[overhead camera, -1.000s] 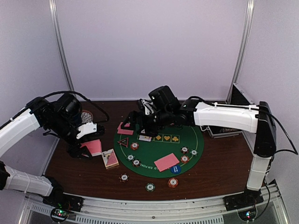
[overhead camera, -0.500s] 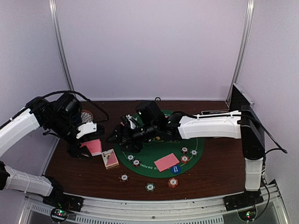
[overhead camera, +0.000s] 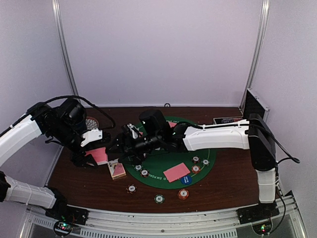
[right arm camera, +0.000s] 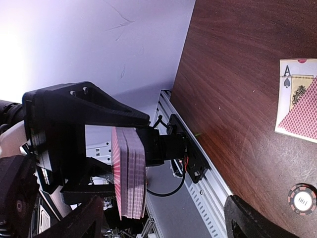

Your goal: Distribute texas hold em gaming equipment

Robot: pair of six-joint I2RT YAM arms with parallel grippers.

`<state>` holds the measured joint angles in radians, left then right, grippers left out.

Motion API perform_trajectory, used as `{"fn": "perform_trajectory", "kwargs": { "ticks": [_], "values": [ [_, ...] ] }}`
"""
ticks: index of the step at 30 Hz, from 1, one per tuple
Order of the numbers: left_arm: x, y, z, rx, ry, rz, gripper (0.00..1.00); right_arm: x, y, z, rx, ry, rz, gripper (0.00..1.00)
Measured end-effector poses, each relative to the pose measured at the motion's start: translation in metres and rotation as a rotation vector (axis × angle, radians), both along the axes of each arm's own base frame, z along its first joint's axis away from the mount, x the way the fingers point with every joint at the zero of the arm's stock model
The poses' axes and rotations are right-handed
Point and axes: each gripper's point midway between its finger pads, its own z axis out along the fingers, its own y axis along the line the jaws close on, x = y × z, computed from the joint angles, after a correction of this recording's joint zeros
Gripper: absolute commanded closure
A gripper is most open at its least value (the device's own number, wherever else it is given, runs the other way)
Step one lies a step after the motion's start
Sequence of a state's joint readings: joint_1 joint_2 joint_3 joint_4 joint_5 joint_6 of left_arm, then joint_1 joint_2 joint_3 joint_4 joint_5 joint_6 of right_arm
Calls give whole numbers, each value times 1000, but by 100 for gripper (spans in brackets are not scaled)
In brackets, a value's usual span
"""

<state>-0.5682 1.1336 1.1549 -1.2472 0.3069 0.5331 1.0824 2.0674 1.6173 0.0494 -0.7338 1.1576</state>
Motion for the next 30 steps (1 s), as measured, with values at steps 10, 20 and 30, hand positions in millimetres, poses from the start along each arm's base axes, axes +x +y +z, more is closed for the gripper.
{"fn": "perform_trajectory", "kwargs": {
  "ticks": [10,20,30],
  "values": [
    [0,0,0,-1,1,-1,100,-5,9,10,43,18,16,13],
    [1,-2,3,-6,-3,-1,100,-14,44,6,91,55,64,18],
    [1,-2,3,-6,-3,-1,100,-17,59,-2,104,101,83,25]
  ]
}}
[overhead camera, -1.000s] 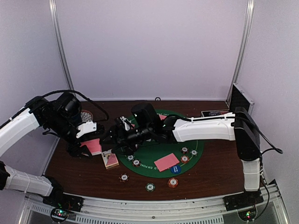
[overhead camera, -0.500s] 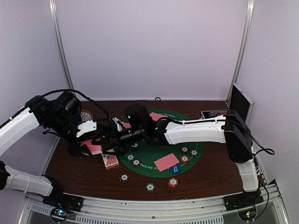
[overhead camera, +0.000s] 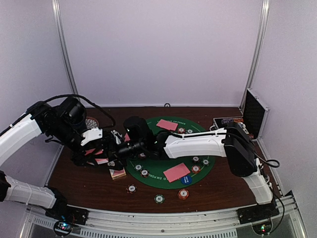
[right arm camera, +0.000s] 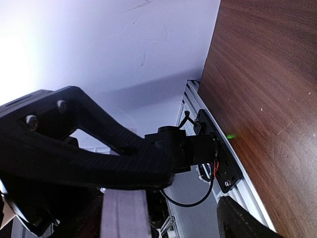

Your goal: Distribute texas hold em gaming equipment

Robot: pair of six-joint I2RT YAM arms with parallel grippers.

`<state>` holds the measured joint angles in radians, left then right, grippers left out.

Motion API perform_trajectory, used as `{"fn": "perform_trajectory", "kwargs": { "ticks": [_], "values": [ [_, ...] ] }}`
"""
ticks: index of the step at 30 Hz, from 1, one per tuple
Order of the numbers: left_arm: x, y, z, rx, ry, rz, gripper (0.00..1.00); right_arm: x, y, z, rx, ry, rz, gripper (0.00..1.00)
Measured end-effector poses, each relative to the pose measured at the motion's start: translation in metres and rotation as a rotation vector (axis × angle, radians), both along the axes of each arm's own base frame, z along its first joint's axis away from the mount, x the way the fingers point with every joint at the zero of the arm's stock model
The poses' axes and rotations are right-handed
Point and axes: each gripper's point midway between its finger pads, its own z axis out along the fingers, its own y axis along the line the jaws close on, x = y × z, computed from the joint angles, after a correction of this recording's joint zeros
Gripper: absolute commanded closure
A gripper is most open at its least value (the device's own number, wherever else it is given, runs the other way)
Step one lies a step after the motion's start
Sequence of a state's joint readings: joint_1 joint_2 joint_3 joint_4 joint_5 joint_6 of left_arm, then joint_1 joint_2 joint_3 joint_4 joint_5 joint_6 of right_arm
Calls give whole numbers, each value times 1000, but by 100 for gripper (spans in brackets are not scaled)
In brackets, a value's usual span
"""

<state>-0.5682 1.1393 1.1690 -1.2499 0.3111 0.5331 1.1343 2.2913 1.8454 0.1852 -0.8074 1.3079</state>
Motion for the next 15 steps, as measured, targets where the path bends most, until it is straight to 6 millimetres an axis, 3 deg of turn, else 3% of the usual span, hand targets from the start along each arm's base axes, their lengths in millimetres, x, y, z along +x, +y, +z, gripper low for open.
{"fn": "perform_trajectory", "kwargs": {
  "ticks": [9,15],
  "values": [
    [0,0,-2,6,8,1,100,8,-4,-10,-9,26,-14,30],
    [1,0,-3,9,13,1,100,11,-17,-9,-19,14,-24,36]
  ]
}}
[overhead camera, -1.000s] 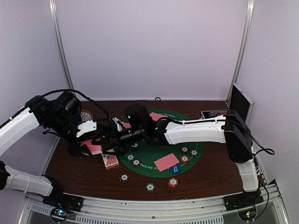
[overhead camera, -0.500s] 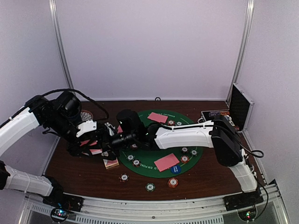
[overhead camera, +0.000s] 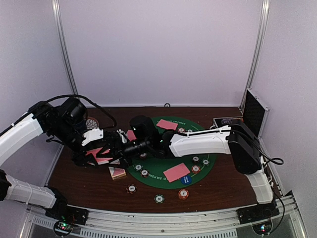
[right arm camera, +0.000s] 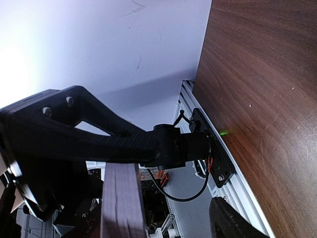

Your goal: Distribute texas hold em gaming equipment

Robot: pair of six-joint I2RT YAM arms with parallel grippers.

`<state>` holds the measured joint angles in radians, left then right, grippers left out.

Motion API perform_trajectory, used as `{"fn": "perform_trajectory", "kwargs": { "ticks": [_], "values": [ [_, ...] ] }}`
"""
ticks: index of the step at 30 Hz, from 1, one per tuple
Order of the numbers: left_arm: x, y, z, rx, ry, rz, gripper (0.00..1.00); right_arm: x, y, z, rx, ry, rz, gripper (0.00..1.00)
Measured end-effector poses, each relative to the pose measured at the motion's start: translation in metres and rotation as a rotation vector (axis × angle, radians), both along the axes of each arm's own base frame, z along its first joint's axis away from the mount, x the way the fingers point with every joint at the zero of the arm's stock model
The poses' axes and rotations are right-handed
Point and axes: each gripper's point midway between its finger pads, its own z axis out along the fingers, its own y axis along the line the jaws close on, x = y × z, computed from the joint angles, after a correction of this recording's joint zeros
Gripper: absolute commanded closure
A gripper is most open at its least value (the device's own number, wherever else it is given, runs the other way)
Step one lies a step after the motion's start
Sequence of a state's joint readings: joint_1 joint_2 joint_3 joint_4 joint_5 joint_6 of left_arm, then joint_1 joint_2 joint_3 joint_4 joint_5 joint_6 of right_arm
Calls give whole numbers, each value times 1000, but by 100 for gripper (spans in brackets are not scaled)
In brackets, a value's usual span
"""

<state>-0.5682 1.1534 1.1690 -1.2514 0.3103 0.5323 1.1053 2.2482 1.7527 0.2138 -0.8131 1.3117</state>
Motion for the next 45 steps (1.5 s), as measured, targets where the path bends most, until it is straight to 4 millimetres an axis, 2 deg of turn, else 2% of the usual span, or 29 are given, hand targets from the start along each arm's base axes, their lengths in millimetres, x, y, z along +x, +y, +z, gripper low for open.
{"fn": "perform_trajectory", "kwargs": {
  "ticks": [8,20,29,35,38,42,45],
  "values": [
    [0,0,0,-1,0,0,100,3,-14,5,-19,-13,-7,45],
    [0,0,0,0,0,0,100,2,-18,15,-22,-19,-7,60],
    [-1,1,0,3,5,0,100,3,-27,15,-47,-23,-4,57],
    [-1,1,0,3,5,0,100,10,-39,16,-66,-24,-15,59],
    [-2,1,0,2,3,0,100,10,-42,19,-69,-26,-18,66],
    [-2,1,0,1,3,0,100,10,-45,26,-61,-33,-15,80],
    [-2,1,1,1,1,0,100,8,-47,28,-66,-35,-12,85]
  ]
}}
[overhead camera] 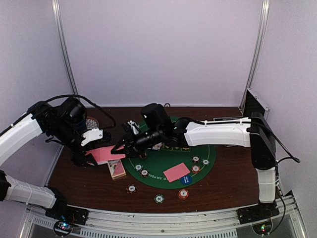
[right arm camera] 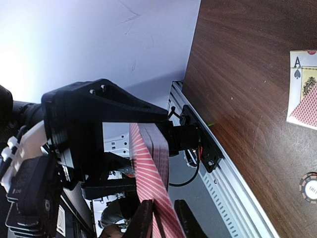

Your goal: Distribute texas hold em gaming equipment

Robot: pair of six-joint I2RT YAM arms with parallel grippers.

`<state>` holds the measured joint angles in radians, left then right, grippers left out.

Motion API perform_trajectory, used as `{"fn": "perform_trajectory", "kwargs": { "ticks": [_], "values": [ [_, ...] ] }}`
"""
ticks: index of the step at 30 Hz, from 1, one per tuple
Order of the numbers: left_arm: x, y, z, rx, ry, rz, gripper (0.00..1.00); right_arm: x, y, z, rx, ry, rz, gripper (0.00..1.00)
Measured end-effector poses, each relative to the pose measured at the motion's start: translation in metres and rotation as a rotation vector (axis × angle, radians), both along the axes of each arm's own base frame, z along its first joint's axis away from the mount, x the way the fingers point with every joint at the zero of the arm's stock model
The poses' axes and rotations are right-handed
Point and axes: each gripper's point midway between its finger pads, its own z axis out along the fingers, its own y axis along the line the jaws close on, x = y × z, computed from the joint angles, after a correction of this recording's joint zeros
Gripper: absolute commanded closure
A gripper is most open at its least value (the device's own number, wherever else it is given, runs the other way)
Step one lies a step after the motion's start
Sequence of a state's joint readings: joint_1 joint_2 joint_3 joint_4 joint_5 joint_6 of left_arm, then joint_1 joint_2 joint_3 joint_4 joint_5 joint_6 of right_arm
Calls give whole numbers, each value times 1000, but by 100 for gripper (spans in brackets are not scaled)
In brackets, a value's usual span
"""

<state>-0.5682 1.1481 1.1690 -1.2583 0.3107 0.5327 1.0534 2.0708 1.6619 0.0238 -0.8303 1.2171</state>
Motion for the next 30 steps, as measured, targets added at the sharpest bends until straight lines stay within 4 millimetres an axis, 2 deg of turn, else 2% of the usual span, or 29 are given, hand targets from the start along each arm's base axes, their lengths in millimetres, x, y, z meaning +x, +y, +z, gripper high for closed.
{"fn": "perform_trajectory", "kwargs": {
  "ticks": [7,15,18,20,23,25,28,30],
  "values": [
    [0,0,1,-2,-5,0,100,-2,-12,2,-42,-20,10,95],
    [0,0,1,-3,-6,0,100,19,-42,15,-89,-63,-19,100],
    [0,0,1,-3,-6,0,100,35,-57,16,-156,-108,-39,100],
    [0,0,1,-3,-5,0,100,50,-68,25,-204,-168,-59,100],
    [0,0,1,-3,-6,0,100,81,-86,44,-323,-337,-103,100],
    [0,0,1,-3,-6,0,100,104,-98,50,-421,-459,-146,100],
    [0,0,1,-3,-6,0,100,131,-121,42,-606,-628,-181,100],
    [-1,0,2,-4,-8,0,100,145,-142,22,-777,-726,-180,100]
  ]
}}
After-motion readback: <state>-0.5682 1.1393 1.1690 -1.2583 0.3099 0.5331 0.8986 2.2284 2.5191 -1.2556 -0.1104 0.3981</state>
